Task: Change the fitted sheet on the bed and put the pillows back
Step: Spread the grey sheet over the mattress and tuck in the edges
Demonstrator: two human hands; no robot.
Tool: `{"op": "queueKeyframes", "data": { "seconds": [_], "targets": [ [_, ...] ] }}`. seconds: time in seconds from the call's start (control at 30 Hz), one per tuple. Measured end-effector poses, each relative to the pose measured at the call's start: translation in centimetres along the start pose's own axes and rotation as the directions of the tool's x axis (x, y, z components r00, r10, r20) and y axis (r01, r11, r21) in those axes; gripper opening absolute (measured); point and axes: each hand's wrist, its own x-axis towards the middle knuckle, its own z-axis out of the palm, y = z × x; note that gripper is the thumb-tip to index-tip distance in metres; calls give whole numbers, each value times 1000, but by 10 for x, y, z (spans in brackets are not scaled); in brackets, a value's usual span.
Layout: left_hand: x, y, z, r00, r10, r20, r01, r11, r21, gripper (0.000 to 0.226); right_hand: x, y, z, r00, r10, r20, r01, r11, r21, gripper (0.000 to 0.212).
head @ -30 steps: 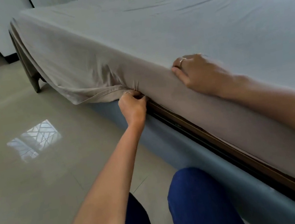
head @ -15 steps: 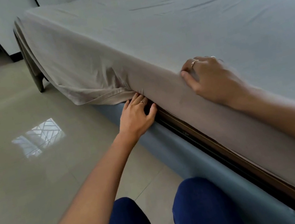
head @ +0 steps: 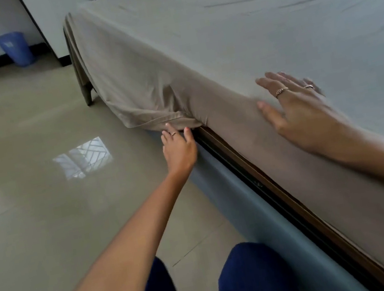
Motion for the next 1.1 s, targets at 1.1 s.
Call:
{"op": "queueKeyframes", "data": {
  "seconds": [1.1],
  "targets": [
    [26,31,-16,925,135,-354,-157,987,-34,22,33,-10,-2,945,21,325,-19,1000,-10,71]
  ]
}}
